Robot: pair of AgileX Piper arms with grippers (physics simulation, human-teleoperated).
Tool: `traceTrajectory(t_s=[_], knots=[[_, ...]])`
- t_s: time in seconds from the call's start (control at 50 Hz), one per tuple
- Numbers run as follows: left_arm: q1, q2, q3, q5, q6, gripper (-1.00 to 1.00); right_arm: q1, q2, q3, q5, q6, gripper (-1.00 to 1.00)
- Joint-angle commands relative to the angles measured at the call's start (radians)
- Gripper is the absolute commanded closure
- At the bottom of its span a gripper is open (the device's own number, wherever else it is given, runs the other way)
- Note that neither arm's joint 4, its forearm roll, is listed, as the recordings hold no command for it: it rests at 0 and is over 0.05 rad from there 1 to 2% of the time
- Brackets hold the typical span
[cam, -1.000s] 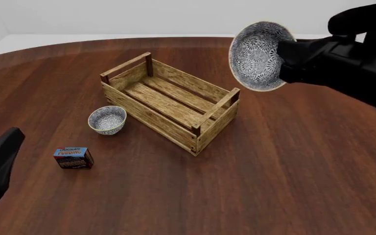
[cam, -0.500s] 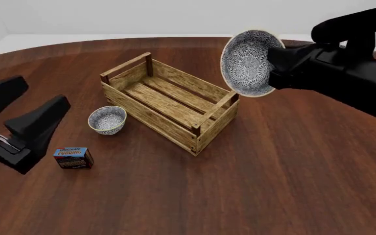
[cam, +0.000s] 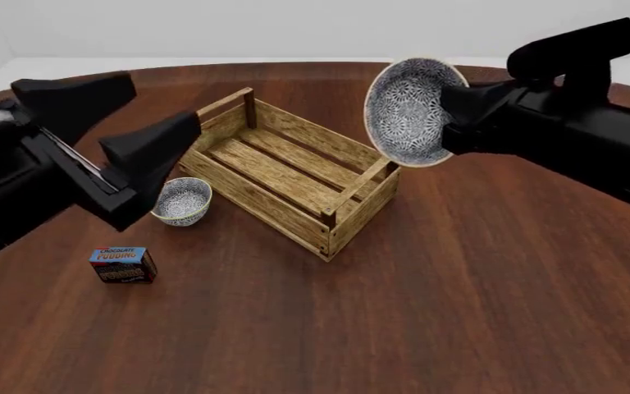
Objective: Stack the right bowl on the left bowl and place them in the tray.
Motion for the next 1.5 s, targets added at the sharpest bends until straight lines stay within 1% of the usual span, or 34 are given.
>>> traceTrajectory(t_s=[0.02, 0.4, 1.14, 1.5], knots=[[-0.039, 0.123, -0.076, -0.033, -0.006, -1.00, 0.001, 0.009, -0.005, -0.006, 0.000, 1.00], [-0.078, 0.276, -0.199, -0.049, -0.028, -1.00, 0.006, 0.025, -0.007, -0.009, 0.000, 1.00], [-0.112, 0.479, -0.304, -0.101, -0.084, -1.00, 0.021, 0.090, -0.008, -0.035, 0.000, 1.00], [-0.110, 0.589, -0.354, -0.129, -0.093, -1.00, 0.025, 0.093, -0.009, -0.034, 0.007, 1.00]])
